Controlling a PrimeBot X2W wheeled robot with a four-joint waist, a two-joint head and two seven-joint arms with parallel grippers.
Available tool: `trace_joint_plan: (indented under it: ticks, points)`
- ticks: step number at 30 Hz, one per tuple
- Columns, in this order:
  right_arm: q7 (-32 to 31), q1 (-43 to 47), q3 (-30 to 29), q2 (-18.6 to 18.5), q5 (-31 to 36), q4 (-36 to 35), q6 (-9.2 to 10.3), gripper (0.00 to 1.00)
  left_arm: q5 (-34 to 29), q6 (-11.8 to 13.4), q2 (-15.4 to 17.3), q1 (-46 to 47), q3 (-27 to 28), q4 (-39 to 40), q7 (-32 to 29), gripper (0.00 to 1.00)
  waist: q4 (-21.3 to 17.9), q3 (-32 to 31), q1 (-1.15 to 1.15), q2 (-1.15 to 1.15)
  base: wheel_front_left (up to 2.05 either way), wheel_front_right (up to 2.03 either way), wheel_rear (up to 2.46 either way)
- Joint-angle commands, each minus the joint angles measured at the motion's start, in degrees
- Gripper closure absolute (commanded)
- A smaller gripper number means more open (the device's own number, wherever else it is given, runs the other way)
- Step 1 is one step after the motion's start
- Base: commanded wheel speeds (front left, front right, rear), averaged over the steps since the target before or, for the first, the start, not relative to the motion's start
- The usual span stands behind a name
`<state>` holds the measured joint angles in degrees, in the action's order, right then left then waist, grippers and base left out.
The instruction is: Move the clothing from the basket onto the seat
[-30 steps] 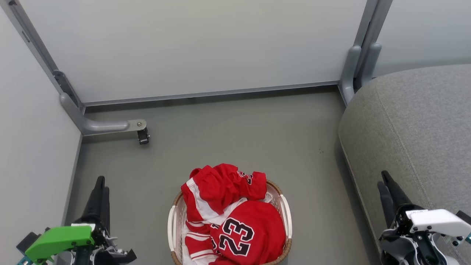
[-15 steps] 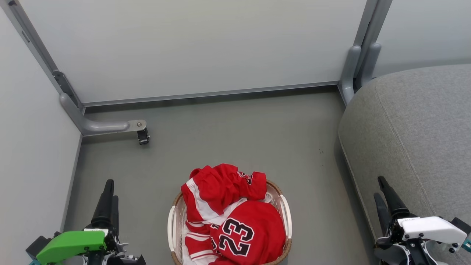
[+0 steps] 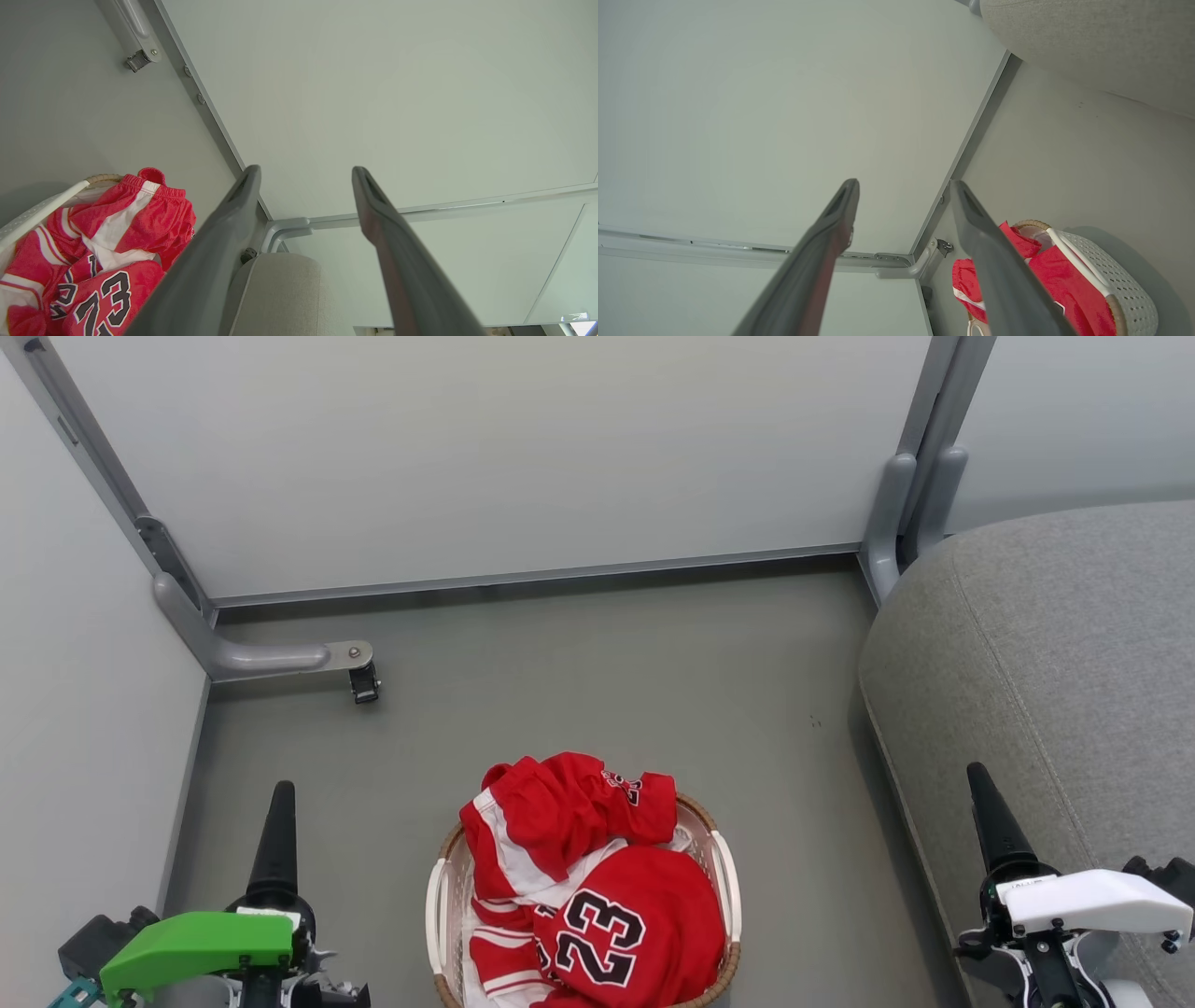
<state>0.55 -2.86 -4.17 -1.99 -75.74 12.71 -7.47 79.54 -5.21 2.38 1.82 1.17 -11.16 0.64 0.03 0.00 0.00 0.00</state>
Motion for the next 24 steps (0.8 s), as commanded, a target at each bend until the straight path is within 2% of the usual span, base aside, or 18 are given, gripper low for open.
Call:
trace_joint_plan:
  ticks: [1, 7, 12, 19, 24]
  points:
    - [0.65, 0.02, 0.00, -0.47, 2.76, -1.57, -0.01, 0.00, -2.83, 0.33, 0.28, 0.45, -0.44, 1.47, 0.59, 0.00, 0.01, 0.01, 0.00, 0.00, 0.00, 0.00, 0.00]
    - [1.96, 0.42, 0.74, -0.52, 13.20, -3.93, -0.01, 0.00, -10.66, 1.25, 0.32, 0.11, -1.13, 3.26, 1.89, 0.00, 0.03, 0.08, 0.00, 0.00, 0.00, 0.00, 0.00]
    - [2.95, 0.76, 1.50, -0.56, 18.65, -5.03, -0.01, 0.00, -16.98, 1.39, 0.34, -0.38, -2.19, 4.05, 2.88, 0.00, 0.05, 0.12, 0.00, 0.00, 0.00, 0.00, 0.00]
    - [4.31, 1.24, 2.68, -0.61, 25.63, -5.73, -0.02, 0.00, -29.45, 1.07, 0.38, -0.77, -4.35, 4.93, 4.24, 0.00, 0.08, 0.17, 0.00, 0.00, 0.00, 0.00, 0.00]
    - [5.20, 1.56, 3.70, -0.65, 31.31, -5.89, -0.02, 0.00, -34.54, 1.50, 0.41, -1.35, -5.32, 5.34, 5.12, 0.00, 0.08, 0.20, 0.00, 0.00, 0.00, 0.00, 0.00]
